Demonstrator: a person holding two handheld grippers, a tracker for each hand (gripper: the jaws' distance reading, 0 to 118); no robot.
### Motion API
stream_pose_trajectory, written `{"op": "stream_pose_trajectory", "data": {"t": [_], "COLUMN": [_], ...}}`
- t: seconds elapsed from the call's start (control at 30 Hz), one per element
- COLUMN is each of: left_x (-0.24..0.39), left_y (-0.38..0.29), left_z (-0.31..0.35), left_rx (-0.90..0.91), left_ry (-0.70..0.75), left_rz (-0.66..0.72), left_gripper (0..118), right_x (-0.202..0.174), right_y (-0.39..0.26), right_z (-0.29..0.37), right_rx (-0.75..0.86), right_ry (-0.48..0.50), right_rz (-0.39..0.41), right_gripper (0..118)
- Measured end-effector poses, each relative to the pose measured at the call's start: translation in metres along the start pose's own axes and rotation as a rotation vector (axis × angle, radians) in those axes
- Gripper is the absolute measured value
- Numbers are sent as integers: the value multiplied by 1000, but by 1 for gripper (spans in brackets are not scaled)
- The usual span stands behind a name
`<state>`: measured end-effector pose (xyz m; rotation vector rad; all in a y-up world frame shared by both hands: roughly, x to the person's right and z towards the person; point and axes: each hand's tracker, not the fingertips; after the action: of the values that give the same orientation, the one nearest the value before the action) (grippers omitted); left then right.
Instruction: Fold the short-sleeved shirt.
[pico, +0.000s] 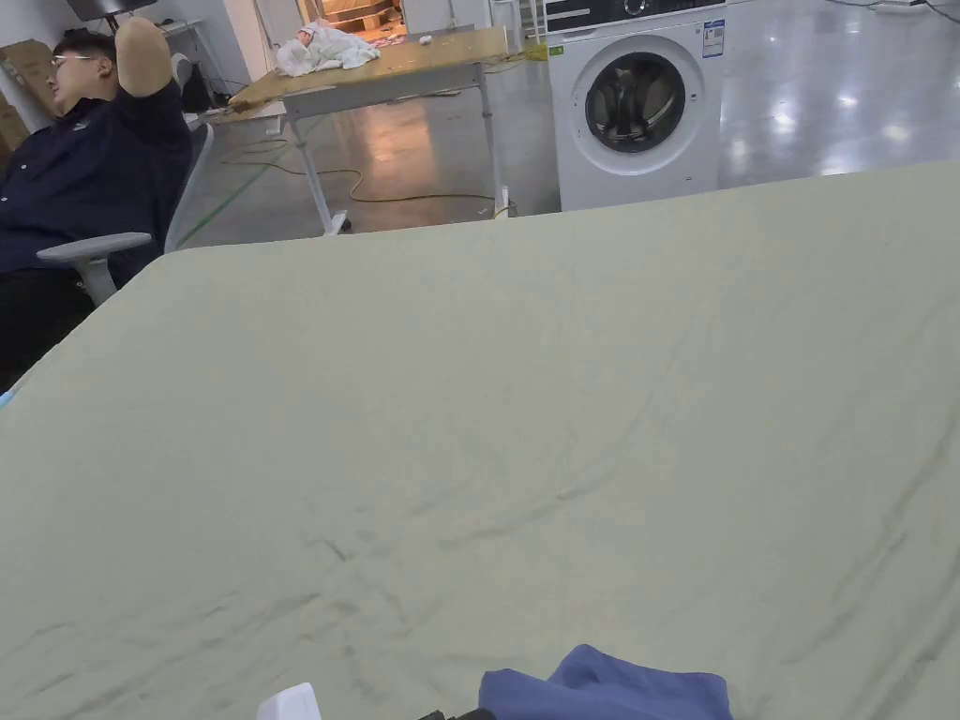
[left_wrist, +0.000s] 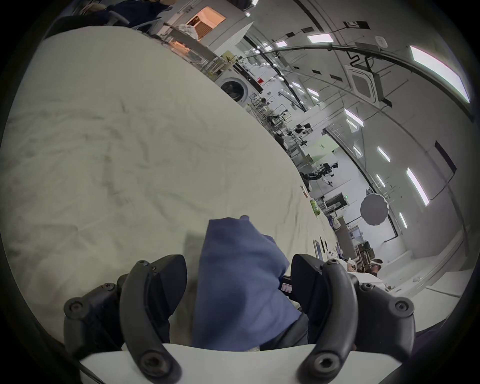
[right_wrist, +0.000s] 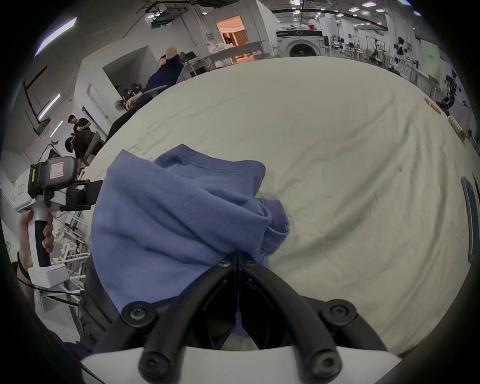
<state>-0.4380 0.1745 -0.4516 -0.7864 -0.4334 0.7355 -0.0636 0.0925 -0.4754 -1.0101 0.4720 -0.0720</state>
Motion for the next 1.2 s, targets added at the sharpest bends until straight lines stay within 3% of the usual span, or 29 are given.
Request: {"op": "stream_pose_trajectory", "data": {"t": [0.07, 0.13, 0.27, 0.37, 0.47, 0.6, 0.73, 0.77, 0.93, 1.0, 1.1, 1.2], "left_x": [-7, -15, -22, -21, -12, -18, -21, -25, -71, -98, -120, -135], "left_y": [1, 1, 0, -4, -9, -4, 18, 29, 86, 109, 127, 135], "left_z": [-17, -34, -50, -44, -44, -33, 29, 48, 151, 180, 189, 190], "left_rx": [-36, -83, -85, -92, -94, -40, 55, 76, 247, 267, 229, 255], "left_ry": [-6, -15, 9, -13, 27, -20, -107, -74, 213, 310, 485, 497], "left_rz": [19, 49, 82, 61, 4, 76, 65, 57, 72, 82, 84, 154], "left_gripper": [76, 48, 45, 24, 23, 22, 21, 21, 21, 21, 21, 24], "right_x": [-1, -3, 0, 0, -2, -1, 11, 14, 20, 24, 26, 22], "right_y": [0, 0, 1, -2, -4, -5, -6, -7, -15, -20, -27, -31], "right_z": [0, 0, -2, -2, -3, 6, 37, 45, 58, 57, 52, 51], "right_rx": [4, 2, -5, 4, 13, 36, 154, 170, 168, 161, 155, 155], "right_ry": [-12, -17, -16, -12, -21, 0, 166, 174, 70, 74, 100, 99], "right_rz": [12, 15, 5, -9, -5, -23, -215, -232, -166, -187, -240, -238], "right_gripper": [0, 0, 0, 0, 0, 0, 0, 0, 0, 0, 0, 0]}}
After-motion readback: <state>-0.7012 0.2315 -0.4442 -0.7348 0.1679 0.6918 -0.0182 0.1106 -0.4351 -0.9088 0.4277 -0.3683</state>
